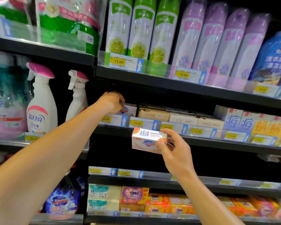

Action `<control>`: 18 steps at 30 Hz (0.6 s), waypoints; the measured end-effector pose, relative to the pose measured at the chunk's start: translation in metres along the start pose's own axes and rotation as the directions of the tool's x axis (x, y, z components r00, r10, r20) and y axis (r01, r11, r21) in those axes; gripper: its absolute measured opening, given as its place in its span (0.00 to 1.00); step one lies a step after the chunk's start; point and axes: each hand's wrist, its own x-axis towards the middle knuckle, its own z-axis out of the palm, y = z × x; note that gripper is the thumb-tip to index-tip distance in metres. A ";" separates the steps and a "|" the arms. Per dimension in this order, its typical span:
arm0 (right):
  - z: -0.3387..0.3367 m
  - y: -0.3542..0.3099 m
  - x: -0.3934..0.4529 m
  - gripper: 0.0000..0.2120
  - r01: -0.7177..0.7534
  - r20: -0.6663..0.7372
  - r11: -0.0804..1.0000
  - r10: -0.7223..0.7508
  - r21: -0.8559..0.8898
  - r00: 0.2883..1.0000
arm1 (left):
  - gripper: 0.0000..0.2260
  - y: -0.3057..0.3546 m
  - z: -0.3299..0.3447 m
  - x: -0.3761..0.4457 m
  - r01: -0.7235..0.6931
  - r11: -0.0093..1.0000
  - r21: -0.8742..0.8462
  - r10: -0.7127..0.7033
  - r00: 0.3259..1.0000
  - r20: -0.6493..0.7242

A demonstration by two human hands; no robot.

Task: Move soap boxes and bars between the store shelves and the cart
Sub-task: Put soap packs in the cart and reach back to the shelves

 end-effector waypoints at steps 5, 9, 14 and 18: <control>0.001 0.000 -0.001 0.19 -0.006 0.002 1.000 0.006 0.002 1.000 | 0.19 0.006 0.002 0.005 -0.017 1.000 0.014 0.016 0.999 0.046; 0.002 -0.002 -0.001 0.18 -0.012 0.005 1.000 0.012 0.004 1.000 | 0.22 0.004 -0.001 -0.006 -0.008 0.999 -0.033 0.008 1.000 0.014; 0.003 -0.010 0.004 0.17 -0.016 0.002 0.998 0.016 0.054 1.000 | 0.12 0.013 -0.003 -0.059 -0.286 0.921 -0.264 0.176 0.911 -0.373; 0.012 -0.026 0.014 0.15 0.037 -0.019 0.995 -0.036 0.095 0.999 | 0.15 0.012 -0.008 -0.097 -0.459 0.837 -0.299 0.421 0.888 -0.185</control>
